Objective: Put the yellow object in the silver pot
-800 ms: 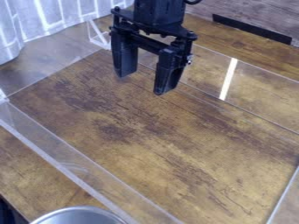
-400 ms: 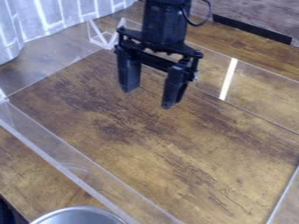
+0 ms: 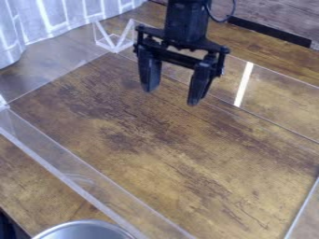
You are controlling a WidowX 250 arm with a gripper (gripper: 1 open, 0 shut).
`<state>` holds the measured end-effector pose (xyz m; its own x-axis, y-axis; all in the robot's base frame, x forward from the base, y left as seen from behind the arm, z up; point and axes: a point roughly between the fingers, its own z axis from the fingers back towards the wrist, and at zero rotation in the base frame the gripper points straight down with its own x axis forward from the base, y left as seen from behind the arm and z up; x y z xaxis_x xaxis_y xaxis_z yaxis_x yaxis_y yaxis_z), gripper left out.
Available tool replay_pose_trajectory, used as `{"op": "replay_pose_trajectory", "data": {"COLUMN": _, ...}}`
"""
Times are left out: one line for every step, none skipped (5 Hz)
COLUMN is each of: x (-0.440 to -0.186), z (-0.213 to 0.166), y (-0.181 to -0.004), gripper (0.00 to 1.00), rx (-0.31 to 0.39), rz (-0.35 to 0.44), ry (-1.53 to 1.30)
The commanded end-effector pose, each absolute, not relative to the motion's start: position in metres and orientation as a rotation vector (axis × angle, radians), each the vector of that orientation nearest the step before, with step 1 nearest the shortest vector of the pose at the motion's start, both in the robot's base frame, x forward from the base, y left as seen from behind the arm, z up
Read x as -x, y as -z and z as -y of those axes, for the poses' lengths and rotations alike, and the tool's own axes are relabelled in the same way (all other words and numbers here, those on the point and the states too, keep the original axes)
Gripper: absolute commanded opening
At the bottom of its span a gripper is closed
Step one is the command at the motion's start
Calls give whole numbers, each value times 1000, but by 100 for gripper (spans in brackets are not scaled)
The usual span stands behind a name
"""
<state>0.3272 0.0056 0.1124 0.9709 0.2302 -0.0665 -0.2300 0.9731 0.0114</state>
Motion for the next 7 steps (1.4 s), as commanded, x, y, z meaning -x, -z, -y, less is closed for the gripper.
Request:
{"op": "replay_pose_trajectory", "data": {"x": -354, "z": -11, "y": -130, "gripper": 100, "rx": -6, "rz": 23, "ry": -362}}
{"op": "replay_pose_trajectory", "data": {"x": -372, "z": -20, "y": -129, "gripper": 100, "rx": -1, "rz": 59, "ry": -458}}
{"op": "replay_pose_trajectory", "data": {"x": -384, "z": -28, "y": -125, "gripper": 100, "rx": 8, "rz": 85, "ry": -523}}
{"op": "replay_pose_trajectory", "data": {"x": -393, "z": -42, "y": -120, "gripper": 100, "rx": 18, "rz": 94, "ry": -512}}
{"op": "replay_pose_trajectory", "data": {"x": -399, "z": -54, "y": -116, "gripper": 0, "rx": 26, "rz": 94, "ry": -502}}
{"op": "replay_pose_trajectory", "data": {"x": -403, "z": -39, "y": -125, "gripper": 0, "rx": 27, "rz": 109, "ry": -520}}
{"op": "replay_pose_trajectory", "data": {"x": -408, "z": -19, "y": -140, "gripper": 0, "rx": 20, "rz": 129, "ry": -527}}
